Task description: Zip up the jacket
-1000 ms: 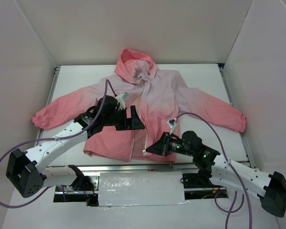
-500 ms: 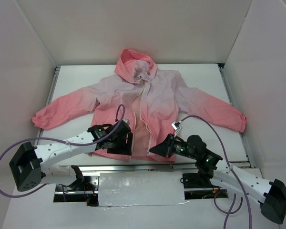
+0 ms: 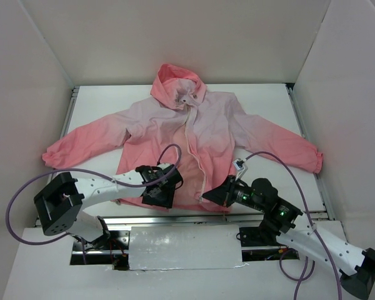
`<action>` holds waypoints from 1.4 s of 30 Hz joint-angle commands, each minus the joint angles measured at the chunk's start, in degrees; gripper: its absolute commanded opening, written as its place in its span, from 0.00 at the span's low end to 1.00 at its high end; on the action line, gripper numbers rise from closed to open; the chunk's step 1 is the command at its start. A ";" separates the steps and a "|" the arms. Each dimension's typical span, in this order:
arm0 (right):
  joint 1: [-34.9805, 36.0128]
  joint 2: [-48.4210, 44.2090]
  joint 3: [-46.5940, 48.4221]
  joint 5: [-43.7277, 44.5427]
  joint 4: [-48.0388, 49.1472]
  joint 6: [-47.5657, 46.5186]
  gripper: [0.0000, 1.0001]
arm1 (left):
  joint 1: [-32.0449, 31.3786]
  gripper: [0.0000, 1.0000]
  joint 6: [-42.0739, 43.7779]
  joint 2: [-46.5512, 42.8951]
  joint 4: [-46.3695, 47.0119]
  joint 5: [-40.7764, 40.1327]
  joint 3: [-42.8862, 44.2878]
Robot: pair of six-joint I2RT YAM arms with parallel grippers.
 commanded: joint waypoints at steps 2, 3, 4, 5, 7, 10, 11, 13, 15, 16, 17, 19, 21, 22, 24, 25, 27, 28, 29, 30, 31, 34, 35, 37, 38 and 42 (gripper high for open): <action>-0.29 -1.34 3.05 0.82 -3.07 -1.85 0.00 | -0.71 0.72 -0.88 2.07 1.44 -0.91 2.38; -0.29 -1.34 3.05 0.73 -3.34 -1.94 0.00 | -0.79 0.72 -0.80 2.68 1.35 -0.91 3.08; -0.29 -1.34 3.05 0.64 -3.34 -1.76 0.00 | -1.14 0.70 -0.80 3.30 1.35 -1.00 3.44; -0.29 -1.43 2.79 0.64 -3.17 -1.76 0.00 | -1.23 0.69 -0.71 4.61 1.26 -1.17 3.79; -0.29 -1.69 2.70 0.47 -2.99 -1.59 0.00 | -1.76 0.69 -0.71 5.94 0.65 -1.52 4.67; -0.29 -2.13 2.70 0.56 -2.82 -1.32 0.00 | -2.20 0.68 -0.88 7.78 0.65 -1.96 5.02; -0.29 -2.13 2.70 0.47 -2.90 -1.41 0.00 | -2.20 0.67 -0.97 7.96 0.56 -2.05 5.02; -0.37 -1.96 2.79 0.64 -3.17 -1.41 0.00 | -2.29 0.64 -1.32 8.40 0.21 -2.31 4.93; -0.38 -1.87 2.96 0.73 -3.61 -1.50 0.00 | -2.29 0.62 -1.59 8.58 0.03 -2.40 4.67; -0.37 -1.87 2.87 0.73 -3.61 -1.32 0.00 | -2.38 0.62 -1.67 8.58 0.12 -2.40 4.41; -0.37 -1.78 2.79 0.73 -3.43 -1.32 0.00 | -2.38 0.62 -1.68 8.75 0.64 -2.05 3.80; -0.37 -1.78 2.79 0.73 -3.43 -1.32 0.00 | -2.46 0.58 -1.85 8.76 1.17 -1.61 3.18; -0.37 -1.78 2.96 0.64 -3.61 -1.41 0.00 | -2.46 0.56 -2.03 8.84 2.22 -0.91 2.21; -0.37 -1.69 3.05 0.64 -3.69 -1.50 0.00 | -2.47 0.57 -2.20 8.93 2.67 -0.56 1.77; -0.29 -1.60 3.40 0.56 -4.05 -1.76 0.00 | -2.64 0.59 -2.55 9.02 4.51 0.76 0.28; -0.37 -1.43 3.49 0.56 -4.40 -1.85 0.00 | -2.73 0.62 -2.73 9.11 5.12 1.28 -0.33; -0.46 -1.25 3.75 0.64 -4.57 -1.85 0.00 | -3.25 0.66 -3.34 9.46 6.18 2.16 -1.66; -0.38 -1.25 3.93 0.64 -4.66 -1.94 0.00 | -3.43 0.67 -3.61 9.81 6.79 2.52 -1.92; -0.37 -1.25 3.93 0.73 -4.66 -1.94 0.00 | -3.61 0.66 -4.22 9.98 6.71 2.43 -2.27; -0.37 -1.25 4.02 0.82 -4.75 -1.94 0.00 | -4.13 0.66 -4.40 10.16 6.80 2.43 -2.45; -0.37 -1.34 4.02 0.82 -4.66 -1.94 0.00 | -4.22 0.63 -4.57 10.68 7.06 2.61 -2.62; -0.37 -1.60 4.10 1.00 -4.84 -1.85 0.00 | -4.75 0.56 -5.80 11.83 7.50 2.96 -3.32; -0.37 -1.69 4.19 1.08 -4.93 -1.76 0.00 | -4.84 0.56 -6.07 11.83 7.77 3.22 -3.68; -0.37 -1.95 4.19 1.35 -5.28 -1.68 0.00 | -4.93 0.50 -6.94 12.18 9.25 3.92 -4.99; -0.37 -2.30 4.19 1.52 -5.45 -1.50 0.00 | -4.93 0.45 -7.21 12.10 9.70 4.27 -5.52; -0.37 -3.19 4.19 1.61 -6.07 -1.15 0.00 | -4.93 0.16 -8.53 11.75 10.41 4.45 -6.49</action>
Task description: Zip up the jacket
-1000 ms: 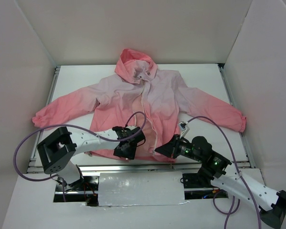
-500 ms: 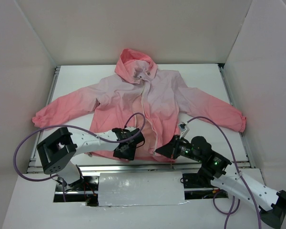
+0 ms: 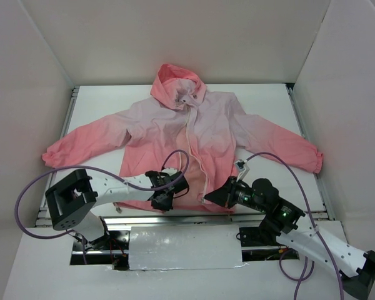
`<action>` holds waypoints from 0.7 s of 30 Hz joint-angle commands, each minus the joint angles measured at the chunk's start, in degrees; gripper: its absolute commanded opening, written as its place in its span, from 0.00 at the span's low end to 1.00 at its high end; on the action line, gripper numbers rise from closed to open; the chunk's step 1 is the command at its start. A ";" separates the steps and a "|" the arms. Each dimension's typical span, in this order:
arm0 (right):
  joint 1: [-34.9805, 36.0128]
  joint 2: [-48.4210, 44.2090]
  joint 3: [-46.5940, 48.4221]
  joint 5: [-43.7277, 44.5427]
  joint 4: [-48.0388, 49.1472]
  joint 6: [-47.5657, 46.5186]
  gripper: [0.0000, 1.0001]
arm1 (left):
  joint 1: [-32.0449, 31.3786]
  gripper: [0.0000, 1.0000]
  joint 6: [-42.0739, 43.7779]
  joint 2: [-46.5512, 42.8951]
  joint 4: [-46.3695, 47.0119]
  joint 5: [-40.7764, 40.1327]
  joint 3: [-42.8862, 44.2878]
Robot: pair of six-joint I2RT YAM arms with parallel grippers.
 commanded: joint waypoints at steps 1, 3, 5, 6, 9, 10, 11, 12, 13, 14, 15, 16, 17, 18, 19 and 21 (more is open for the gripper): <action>-0.37 -1.13 3.03 0.74 -0.12 -0.10 0.00 | -0.88 0.13 -3.81 4.44 5.03 5.39 -4.46; -0.37 -0.87 2.86 0.47 -0.21 0.16 0.00 | -0.97 0.00 -3.99 2.70 3.71 4.78 -3.32; -0.37 0.44 2.86 0.38 -0.39 0.43 0.00 | -0.88 0.00 -3.37 1.11 2.92 4.34 -0.43; -0.46 1.06 2.86 0.30 -0.48 0.60 0.00 | -0.80 0.00 -3.28 -0.90 2.05 3.73 0.72; -0.37 3.61 1.99 -1.19 1.88 2.00 0.00 | 0.78 0.00 -3.72 -5.03 1.42 3.72 5.81; -0.37 5.01 1.54 -1.89 4.77 2.45 0.00 | 1.48 0.00 -3.98 -6.35 2.29 4.33 7.48; -0.20 5.80 1.10 -3.47 6.45 3.50 0.00 | 3.23 0.00 -4.16 -7.93 3.61 5.12 7.84; -0.37 6.59 0.75 -4.09 8.29 4.03 0.00 | 4.21 0.00 -4.25 -11.52 5.62 6.26 7.76; -0.29 7.99 0.05 -4.62 11.79 4.56 0.00 | 5.08 0.00 -4.86 -13.38 11.38 8.62 6.63; -0.29 8.70 -0.30 -5.32 13.39 5.34 0.00 | 6.49 0.00 -5.30 -15.40 14.66 9.69 5.66; -0.29 9.06 -0.74 -5.33 14.89 5.70 0.00 | 7.20 0.00 -5.83 -18.99 18.09 10.74 4.52; -0.29 9.58 -1.09 -5.24 17.60 5.88 0.00 | 7.64 0.00 -6.96 -20.50 24.65 12.32 2.24; -0.29 9.68 -1.45 -5.33 19.28 6.57 0.00 | 8.34 0.00 -7.76 -21.65 27.41 12.34 1.09; -0.37 9.50 -2.49 -5.15 21.04 6.76 0.00 | 8.61 0.00 -8.55 -23.66 30.40 13.38 -0.05; -0.29 9.15 -3.03 -4.98 24.54 7.02 0.00 | 8.70 0.00 -9.86 -24.47 36.43 14.87 -2.85; -0.37 8.71 -3.99 -4.19 27.98 7.99 0.00 | 8.79 0.00 -11.62 -26.74 42.96 15.93 -7.50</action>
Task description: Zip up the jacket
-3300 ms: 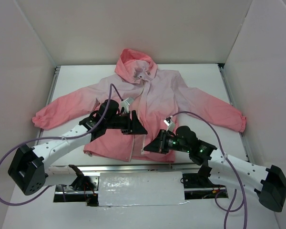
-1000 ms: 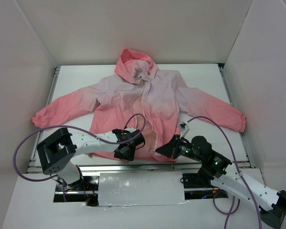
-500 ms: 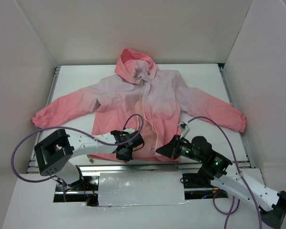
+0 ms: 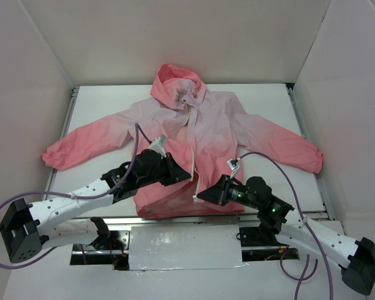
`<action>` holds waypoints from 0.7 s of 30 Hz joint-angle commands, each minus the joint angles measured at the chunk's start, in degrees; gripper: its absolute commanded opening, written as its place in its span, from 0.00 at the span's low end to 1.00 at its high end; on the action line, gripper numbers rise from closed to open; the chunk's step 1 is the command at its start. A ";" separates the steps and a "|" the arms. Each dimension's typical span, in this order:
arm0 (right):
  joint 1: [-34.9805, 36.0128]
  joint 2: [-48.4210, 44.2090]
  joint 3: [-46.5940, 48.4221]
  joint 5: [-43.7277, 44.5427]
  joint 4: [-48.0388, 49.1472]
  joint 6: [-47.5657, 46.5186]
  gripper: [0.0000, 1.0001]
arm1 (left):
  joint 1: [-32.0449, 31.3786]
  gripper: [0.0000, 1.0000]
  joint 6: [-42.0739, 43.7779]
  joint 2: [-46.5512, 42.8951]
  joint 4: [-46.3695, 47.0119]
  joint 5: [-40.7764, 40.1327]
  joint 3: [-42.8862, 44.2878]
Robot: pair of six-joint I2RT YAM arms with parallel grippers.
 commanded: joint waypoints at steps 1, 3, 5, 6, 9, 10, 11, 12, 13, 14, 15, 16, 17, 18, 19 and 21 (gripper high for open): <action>-0.37 -1.15 -1.35 0.01 13.59 1.87 0.00 | 0.11 0.00 -5.66 -2.21 18.13 5.36 -7.29; -0.55 -1.32 -1.97 -0.08 16.48 2.22 0.00 | 0.02 0.00 -8.38 -4.14 25.34 5.98 -11.75; -0.46 -1.67 -2.76 -0.86 19.39 2.39 0.00 | 0.11 0.00 -9.89 -6.16 30.87 5.80 -14.49; -0.64 -2.28 -3.63 -1.22 22.54 2.48 0.00 | 0.11 0.00 -11.02 -6.69 32.29 5.72 -16.60; -0.81 -4.04 -5.04 -0.96 25.38 1.87 0.00 | 0.11 0.00 -12.35 -9.07 35.64 5.19 -19.42; -0.81 -4.40 -5.22 -0.26 25.47 1.52 0.00 | 0.11 0.00 -12.79 -9.68 36.26 5.01 -19.95; -0.81 -4.66 -5.57 -0.08 25.56 0.65 0.00 | 0.11 0.00 -13.23 -10.73 37.13 4.58 -20.74; -0.81 -4.75 -5.66 -0.08 25.99 0.38 0.00 | 0.11 0.00 -13.75 -11.09 37.93 4.49 -21.27; -0.90 -4.75 -5.66 -0.08 25.91 0.03 0.00 | 0.11 0.00 -14.11 -11.53 38.54 4.40 -21.62; -0.90 -4.75 -5.57 0.01 25.73 -0.15 0.00 | 0.11 0.00 -14.55 -12.23 39.16 4.22 -22.58; -1.16 -4.58 -5.57 0.01 25.99 -0.33 0.00 | 0.11 0.00 -15.42 -12.50 40.82 3.96 -23.12; -1.25 -4.49 -5.75 0.01 26.52 -0.24 0.00 | 0.11 0.00 -16.21 -13.02 42.05 3.78 -23.73; -1.34 -4.49 -6.10 0.01 27.13 -0.07 0.00 | 0.11 0.00 -17.09 -13.03 43.80 3.61 -25.56; -1.52 -4.49 -6.27 0.27 28.10 0.54 0.00 | 0.11 0.00 -18.84 -13.03 45.74 3.69 -26.63; -1.95 -4.49 -6.45 0.54 28.63 0.64 0.00 | 0.11 0.00 -19.47 -12.94 49.85 3.78 -27.42; -2.22 -4.58 -6.45 1.06 29.25 0.64 0.00 | 0.11 0.00 -20.26 -12.41 52.08 4.31 -28.31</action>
